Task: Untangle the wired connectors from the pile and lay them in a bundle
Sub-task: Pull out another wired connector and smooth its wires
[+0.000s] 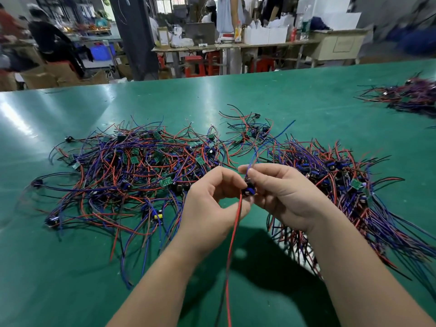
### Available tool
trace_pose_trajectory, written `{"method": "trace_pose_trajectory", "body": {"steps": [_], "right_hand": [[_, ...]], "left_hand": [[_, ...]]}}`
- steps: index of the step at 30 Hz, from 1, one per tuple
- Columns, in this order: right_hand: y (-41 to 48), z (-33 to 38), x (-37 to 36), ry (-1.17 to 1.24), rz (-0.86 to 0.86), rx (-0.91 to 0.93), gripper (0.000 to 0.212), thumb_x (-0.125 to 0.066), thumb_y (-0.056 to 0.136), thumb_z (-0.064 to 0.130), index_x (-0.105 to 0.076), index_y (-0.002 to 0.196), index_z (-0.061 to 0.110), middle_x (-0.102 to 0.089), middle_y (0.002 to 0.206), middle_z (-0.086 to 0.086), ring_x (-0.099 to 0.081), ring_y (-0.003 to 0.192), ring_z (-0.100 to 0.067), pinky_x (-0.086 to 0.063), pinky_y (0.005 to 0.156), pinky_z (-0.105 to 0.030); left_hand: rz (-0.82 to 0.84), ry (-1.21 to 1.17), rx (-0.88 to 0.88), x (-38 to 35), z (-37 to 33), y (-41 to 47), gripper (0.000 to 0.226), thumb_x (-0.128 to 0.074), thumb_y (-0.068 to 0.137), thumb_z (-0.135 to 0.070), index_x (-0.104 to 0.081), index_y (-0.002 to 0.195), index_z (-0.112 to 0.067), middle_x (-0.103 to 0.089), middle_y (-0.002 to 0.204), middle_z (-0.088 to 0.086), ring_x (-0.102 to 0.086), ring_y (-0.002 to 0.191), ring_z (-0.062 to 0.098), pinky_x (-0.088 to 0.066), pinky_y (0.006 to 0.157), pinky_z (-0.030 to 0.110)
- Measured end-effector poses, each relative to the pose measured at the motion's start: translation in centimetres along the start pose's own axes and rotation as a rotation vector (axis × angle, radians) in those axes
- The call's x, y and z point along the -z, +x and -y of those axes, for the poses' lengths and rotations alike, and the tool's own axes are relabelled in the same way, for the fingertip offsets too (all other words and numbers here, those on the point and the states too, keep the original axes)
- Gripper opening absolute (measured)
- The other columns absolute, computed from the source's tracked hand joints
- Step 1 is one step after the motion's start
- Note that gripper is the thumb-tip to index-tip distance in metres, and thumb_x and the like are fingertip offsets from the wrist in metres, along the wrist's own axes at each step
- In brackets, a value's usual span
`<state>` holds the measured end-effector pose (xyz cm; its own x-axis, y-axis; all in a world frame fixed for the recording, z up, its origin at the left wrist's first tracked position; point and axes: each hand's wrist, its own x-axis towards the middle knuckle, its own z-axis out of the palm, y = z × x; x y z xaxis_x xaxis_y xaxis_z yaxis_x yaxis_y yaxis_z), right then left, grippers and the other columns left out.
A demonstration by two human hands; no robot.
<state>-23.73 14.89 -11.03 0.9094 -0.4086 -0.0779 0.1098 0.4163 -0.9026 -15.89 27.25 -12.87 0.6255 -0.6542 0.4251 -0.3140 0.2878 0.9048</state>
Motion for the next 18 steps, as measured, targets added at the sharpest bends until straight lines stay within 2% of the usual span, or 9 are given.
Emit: {"method": "trace_pose_trajectory", "body": {"steps": [3,5,7,9,11,14,18], "right_hand": [[0.0,0.3,0.3,0.021,-0.048,-0.003,0.013,-0.073,0.058,0.015,-0.076,0.069,0.009,-0.065,0.06,0.001,-0.054,0.046,-0.004,-0.045,0.045,-0.012],[0.1,0.4,0.3,0.002,-0.063,0.0,0.011,-0.074,0.055,0.016,-0.075,0.065,0.01,-0.064,0.059,0.001,-0.053,0.045,-0.004,-0.044,0.046,-0.011],[0.2,0.2,0.3,-0.012,-0.05,0.008,0.006,-0.072,0.059,0.013,-0.075,0.064,0.01,-0.064,0.058,0.001,-0.053,0.045,-0.003,-0.044,0.046,-0.01],[0.2,0.1,0.3,-0.051,-0.035,0.002,0.007,-0.072,0.059,0.013,-0.075,0.065,0.011,-0.065,0.059,0.001,-0.056,0.048,-0.003,-0.045,0.047,-0.011],[0.2,0.0,0.5,-0.127,-0.027,-0.016,0.013,-0.074,0.056,0.016,-0.076,0.068,0.012,-0.068,0.063,0.0,-0.058,0.052,-0.004,-0.046,0.051,-0.011],[0.1,0.1,1.0,-0.228,0.006,-0.044,0.02,-0.075,0.054,0.02,-0.077,0.072,0.013,-0.068,0.07,-0.003,-0.057,0.06,-0.007,-0.044,0.055,-0.013],[-0.2,0.6,1.5,-0.313,-0.01,-0.029,0.012,-0.074,0.056,0.017,-0.072,0.065,0.009,-0.064,0.064,-0.003,-0.053,0.054,-0.007,-0.038,0.048,-0.014]], "left_hand": [[-0.025,-0.174,0.14,0.4,-0.3,0.3,0.033,-0.049,0.064,0.007,-0.07,0.071,-0.018,-0.07,0.068,0.004,-0.067,0.066,0.016,-0.055,0.065,0.025],[-0.027,-0.314,0.285,0.8,-0.6,0.5,0.029,-0.056,0.068,0.01,-0.07,0.078,-0.013,-0.07,0.067,0.007,-0.07,0.063,0.022,-0.056,0.058,0.027],[-0.022,-0.334,0.363,0.8,-0.8,0.6,0.009,-0.069,0.079,-0.006,-0.066,0.088,-0.007,-0.071,0.068,0.008,-0.07,0.061,0.023,-0.056,0.055,0.027],[-0.015,-0.283,0.383,0.5,-0.7,0.4,0.033,-0.074,0.066,-0.02,-0.065,0.091,-0.002,-0.071,0.067,0.009,-0.069,0.059,0.02,-0.056,0.056,0.027],[-0.002,-0.244,0.399,0.3,-0.7,0.2,0.038,-0.076,0.058,-0.02,-0.065,0.087,0.002,-0.07,0.065,0.011,-0.068,0.056,0.018,-0.057,0.056,0.027],[0.051,-0.204,0.445,0.1,-0.6,0.1,0.033,-0.075,0.059,-0.022,-0.066,0.082,-0.001,-0.069,0.062,0.009,-0.068,0.056,0.016,-0.059,0.058,0.027],[0.115,-0.191,0.522,-0.4,-0.2,-0.1,0.024,-0.076,0.06,-0.021,-0.065,0.074,-0.005,-0.068,0.059,0.006,-0.066,0.051,0.015,-0.056,0.054,0.026]]}}
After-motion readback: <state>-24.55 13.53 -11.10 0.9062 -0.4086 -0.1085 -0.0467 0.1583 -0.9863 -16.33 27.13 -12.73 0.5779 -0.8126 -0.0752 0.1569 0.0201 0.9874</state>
